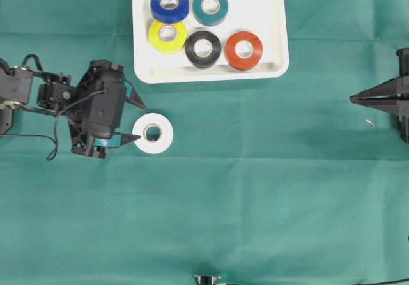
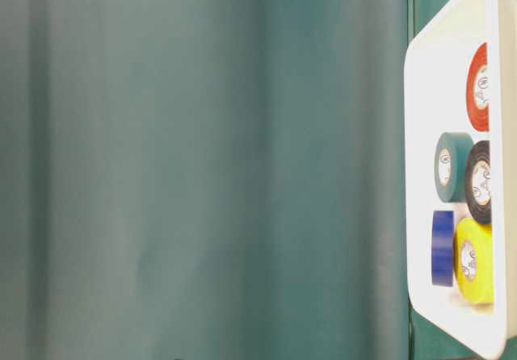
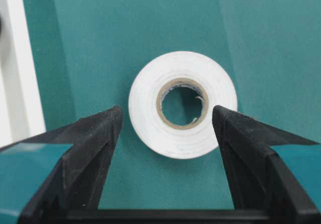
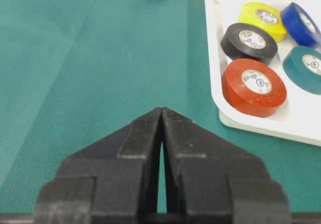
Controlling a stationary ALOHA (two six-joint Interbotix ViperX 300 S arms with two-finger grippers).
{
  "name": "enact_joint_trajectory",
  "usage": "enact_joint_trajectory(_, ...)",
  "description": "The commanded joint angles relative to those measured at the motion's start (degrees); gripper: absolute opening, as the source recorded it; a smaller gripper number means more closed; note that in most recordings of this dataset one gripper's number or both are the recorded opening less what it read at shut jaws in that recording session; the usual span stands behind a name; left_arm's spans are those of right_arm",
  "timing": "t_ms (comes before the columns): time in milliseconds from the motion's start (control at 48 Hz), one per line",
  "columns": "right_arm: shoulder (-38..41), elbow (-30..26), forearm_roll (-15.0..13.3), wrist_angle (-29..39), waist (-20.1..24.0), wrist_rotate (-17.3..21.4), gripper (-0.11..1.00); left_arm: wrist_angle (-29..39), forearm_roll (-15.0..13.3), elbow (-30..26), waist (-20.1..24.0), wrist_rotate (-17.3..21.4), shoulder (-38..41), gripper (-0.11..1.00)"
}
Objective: Put the tape into the white case with the left arm.
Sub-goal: 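Move the left gripper down onto the white roll, then grasp the white roll by its rim with the left gripper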
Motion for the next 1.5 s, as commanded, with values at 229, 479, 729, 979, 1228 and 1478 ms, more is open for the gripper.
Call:
enact_joint_trajectory(229,0.4,0.3,-0.4,-0.4,0.0,0.1,-0.09,-0.1,-0.1,-3.6,0.4,0.3,6.1,0.72)
enact_joint_trajectory(479,0.4,0.2,-0.4,-0.4,0.0,0.1,-0.09,-0.2,0.1,-6.1,2.4,1.2,11.3,0.72)
enact_joint_trajectory(729,0.4,0.3,-0.4,-0.4,0.0,0.1,-0.09,-0.1,0.1,-8.1,2.7,2.4,14.8,0.72)
enact_joint_trajectory(979,0.4,0.2,-0.4,-0.4,0.0,0.1,-0.09,-0.1,0.1,-8.2,2.9,2.3,16.6,0.71)
enact_joint_trajectory(1228,0.4,0.2,-0.4,-0.4,0.0,0.1,-0.09,-0.1,0.0,-8.2,2.9,1.8,15.9,0.27)
enact_joint_trajectory(1478,0.4,0.2,-0.4,-0.4,0.0,0.1,-0.09,0.0,0.1,-8.3,2.9,1.8,15.7,0.27)
